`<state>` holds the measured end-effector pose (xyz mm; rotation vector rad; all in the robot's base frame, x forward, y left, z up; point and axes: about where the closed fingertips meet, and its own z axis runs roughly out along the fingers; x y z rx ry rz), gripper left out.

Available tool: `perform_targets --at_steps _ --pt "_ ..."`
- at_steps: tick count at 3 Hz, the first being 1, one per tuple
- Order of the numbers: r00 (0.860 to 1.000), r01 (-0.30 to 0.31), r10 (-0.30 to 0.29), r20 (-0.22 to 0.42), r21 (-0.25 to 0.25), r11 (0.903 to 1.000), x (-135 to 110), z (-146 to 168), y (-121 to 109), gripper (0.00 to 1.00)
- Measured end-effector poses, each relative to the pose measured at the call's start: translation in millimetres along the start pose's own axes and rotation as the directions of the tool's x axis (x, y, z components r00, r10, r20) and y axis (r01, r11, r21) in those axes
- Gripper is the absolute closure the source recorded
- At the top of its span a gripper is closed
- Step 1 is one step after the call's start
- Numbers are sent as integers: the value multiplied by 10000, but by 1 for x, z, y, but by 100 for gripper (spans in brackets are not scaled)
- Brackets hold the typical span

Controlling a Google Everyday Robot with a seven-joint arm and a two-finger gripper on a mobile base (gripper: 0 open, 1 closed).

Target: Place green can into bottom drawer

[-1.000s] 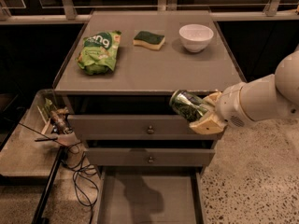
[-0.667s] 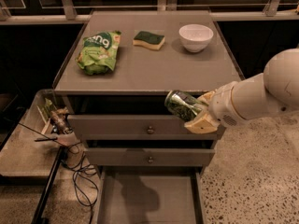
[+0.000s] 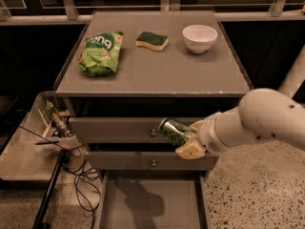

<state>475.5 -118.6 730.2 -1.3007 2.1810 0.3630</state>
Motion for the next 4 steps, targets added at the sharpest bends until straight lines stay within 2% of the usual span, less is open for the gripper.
perform_targets --at_steps 1,2,3,4 --pt "9996 -208 215 199 -371 9991 26 33 14 100" --pt "9996 -208 215 199 -371 9991 26 33 14 100" --pt "9992 -352 361 167 -542 9979 36 42 18 100" --pt "9976 -681 690 65 -920 9934 56 74 25 100"
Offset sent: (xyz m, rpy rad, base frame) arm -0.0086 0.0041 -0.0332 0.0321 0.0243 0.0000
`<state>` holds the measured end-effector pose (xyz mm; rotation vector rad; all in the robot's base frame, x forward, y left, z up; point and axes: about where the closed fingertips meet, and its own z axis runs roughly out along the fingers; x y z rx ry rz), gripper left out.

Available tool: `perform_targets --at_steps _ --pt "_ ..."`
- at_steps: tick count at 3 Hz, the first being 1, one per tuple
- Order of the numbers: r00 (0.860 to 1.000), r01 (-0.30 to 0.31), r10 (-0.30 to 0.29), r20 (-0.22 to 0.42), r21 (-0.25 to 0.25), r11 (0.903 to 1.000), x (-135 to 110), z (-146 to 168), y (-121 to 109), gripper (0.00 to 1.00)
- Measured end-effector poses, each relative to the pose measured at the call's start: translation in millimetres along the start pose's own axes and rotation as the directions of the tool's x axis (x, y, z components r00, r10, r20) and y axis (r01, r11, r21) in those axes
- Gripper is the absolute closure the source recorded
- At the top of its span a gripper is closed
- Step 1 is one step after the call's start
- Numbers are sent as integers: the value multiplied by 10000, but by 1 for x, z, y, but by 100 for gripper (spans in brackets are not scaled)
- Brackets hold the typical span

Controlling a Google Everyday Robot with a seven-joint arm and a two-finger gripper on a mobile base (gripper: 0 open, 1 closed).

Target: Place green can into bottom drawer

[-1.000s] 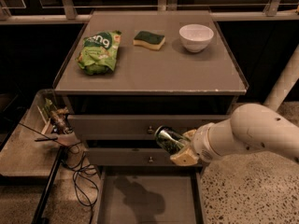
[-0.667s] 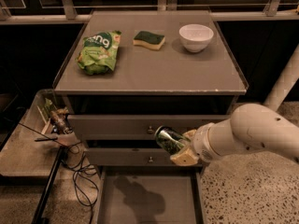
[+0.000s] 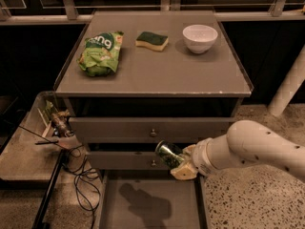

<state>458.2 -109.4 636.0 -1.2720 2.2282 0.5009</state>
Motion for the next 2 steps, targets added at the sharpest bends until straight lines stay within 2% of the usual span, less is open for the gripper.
perform_targets --at_steps 1,2 --pt "9999 -130 128 -62 -455 9989 24 51 4 100" --pt "9998 -149 156 111 -599 9981 43 94 2 100"
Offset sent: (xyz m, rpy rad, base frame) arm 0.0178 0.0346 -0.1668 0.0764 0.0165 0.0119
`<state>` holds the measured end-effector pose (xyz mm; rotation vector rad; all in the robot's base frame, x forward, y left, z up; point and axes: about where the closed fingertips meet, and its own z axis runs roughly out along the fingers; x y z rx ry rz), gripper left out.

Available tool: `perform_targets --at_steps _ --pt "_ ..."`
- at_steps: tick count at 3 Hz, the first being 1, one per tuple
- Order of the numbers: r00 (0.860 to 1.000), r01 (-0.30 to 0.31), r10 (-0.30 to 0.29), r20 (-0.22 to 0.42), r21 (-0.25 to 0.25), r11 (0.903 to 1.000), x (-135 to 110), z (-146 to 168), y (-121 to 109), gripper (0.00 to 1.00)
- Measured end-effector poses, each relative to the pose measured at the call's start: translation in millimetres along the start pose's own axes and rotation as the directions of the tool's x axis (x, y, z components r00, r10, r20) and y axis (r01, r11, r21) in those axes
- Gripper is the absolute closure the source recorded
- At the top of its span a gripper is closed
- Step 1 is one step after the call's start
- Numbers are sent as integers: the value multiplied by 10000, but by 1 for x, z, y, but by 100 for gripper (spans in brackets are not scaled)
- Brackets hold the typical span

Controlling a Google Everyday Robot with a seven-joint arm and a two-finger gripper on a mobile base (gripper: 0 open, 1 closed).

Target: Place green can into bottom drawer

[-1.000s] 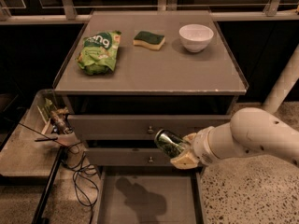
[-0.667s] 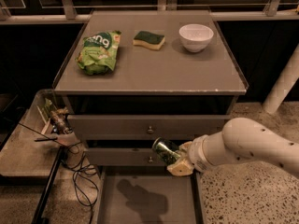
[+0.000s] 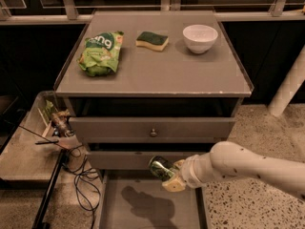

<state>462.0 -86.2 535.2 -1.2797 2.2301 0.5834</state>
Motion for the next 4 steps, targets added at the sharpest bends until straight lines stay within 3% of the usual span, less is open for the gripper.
perform_targets --at_steps 2,3,4 --pt "9999 17 -20 108 301 9995 51 78 -25 100" --pt "9972 -675 665 330 283 9973 78 93 -41 100" --pt "9972 -675 665 330 282 9973 78 93 -41 100"
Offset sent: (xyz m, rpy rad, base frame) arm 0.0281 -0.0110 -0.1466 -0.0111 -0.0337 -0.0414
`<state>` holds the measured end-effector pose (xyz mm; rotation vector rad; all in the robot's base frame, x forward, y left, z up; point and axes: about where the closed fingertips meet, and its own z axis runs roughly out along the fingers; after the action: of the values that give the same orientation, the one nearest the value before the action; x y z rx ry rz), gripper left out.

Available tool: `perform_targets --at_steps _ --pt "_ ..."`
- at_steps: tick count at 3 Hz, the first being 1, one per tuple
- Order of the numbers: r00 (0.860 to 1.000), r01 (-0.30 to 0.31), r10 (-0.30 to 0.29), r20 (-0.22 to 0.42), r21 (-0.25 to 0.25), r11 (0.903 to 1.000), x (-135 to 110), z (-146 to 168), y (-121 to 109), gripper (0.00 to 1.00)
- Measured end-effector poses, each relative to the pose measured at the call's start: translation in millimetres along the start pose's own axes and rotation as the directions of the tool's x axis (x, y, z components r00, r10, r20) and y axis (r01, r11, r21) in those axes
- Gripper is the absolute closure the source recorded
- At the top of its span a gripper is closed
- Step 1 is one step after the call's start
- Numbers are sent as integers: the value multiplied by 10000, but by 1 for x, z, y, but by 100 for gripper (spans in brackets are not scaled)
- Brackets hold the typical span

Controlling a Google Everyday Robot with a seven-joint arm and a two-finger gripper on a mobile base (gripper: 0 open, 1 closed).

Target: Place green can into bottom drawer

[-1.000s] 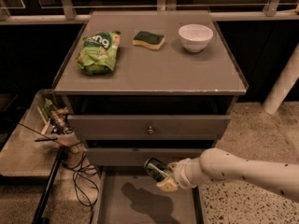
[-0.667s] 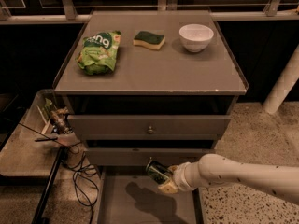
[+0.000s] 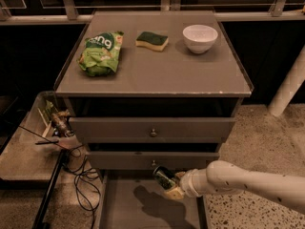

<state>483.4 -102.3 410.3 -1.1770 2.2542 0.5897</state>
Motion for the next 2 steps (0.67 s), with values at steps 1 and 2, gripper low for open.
perform_targets --at_steps 1,2 --pt "9992 326 -324 220 -69 9994 1 9 5 100" --pt "9937 528 -509 1003 -162 9985 8 19 7 100"
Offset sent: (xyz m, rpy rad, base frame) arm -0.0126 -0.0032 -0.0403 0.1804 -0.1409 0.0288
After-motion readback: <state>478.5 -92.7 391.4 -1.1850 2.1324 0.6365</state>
